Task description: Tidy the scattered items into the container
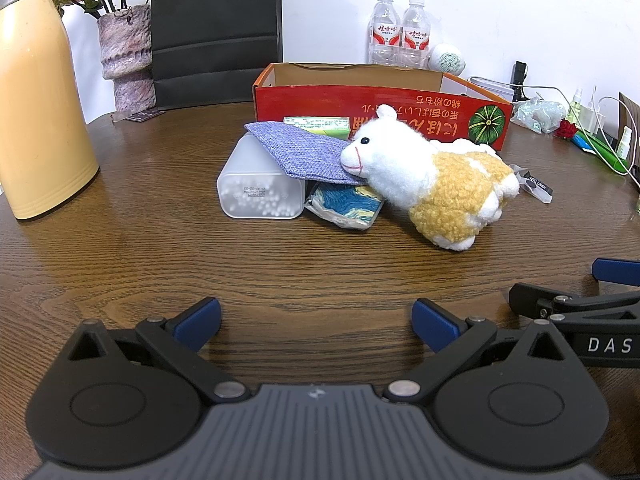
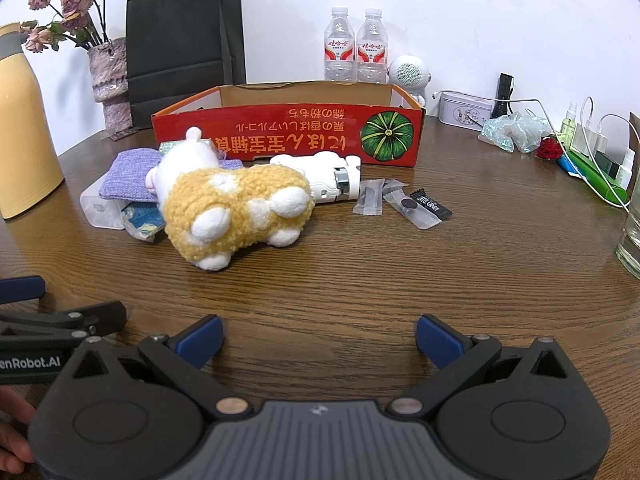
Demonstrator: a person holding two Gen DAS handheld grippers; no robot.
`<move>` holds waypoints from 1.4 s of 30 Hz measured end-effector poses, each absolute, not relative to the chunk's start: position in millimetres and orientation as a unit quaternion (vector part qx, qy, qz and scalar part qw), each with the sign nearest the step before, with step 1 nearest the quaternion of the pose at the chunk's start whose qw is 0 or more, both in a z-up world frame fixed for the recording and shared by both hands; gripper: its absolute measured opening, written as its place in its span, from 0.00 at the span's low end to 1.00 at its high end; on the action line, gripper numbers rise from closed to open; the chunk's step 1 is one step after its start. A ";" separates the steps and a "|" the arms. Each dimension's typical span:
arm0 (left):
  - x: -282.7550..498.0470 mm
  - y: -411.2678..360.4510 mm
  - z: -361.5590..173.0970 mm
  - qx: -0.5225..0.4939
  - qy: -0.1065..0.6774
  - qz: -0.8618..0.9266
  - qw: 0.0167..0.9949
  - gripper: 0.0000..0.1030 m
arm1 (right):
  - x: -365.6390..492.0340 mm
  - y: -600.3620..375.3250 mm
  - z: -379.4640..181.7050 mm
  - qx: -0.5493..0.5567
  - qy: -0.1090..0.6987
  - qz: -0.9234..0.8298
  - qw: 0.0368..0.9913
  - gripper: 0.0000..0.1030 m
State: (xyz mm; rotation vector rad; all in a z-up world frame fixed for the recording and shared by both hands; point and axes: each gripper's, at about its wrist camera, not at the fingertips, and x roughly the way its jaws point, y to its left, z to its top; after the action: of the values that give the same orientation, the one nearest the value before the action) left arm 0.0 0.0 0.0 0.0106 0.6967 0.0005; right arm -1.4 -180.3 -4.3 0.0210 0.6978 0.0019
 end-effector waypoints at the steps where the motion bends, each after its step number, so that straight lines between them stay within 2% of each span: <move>1: 0.0 0.0 0.0 0.005 0.341 0.000 0.940 1.00 | -1.5 -180.3 -4.2 0.010 0.342 0.001 0.940 1.00; 41: -4.6 -3.9 2.0 0.009 0.340 0.008 0.940 1.00 | 4.0 -185.1 -3.2 0.007 0.355 0.021 0.935 1.00; 42: -5.6 -5.8 1.9 0.016 0.338 0.010 0.941 1.00 | 2.4 -192.8 0.2 0.014 0.351 0.041 0.935 0.96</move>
State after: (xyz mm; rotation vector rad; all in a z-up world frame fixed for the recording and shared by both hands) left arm -5.6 -5.8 1.9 0.0325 0.6905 0.0209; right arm 2.4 -192.8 0.2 0.0285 0.7177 0.0839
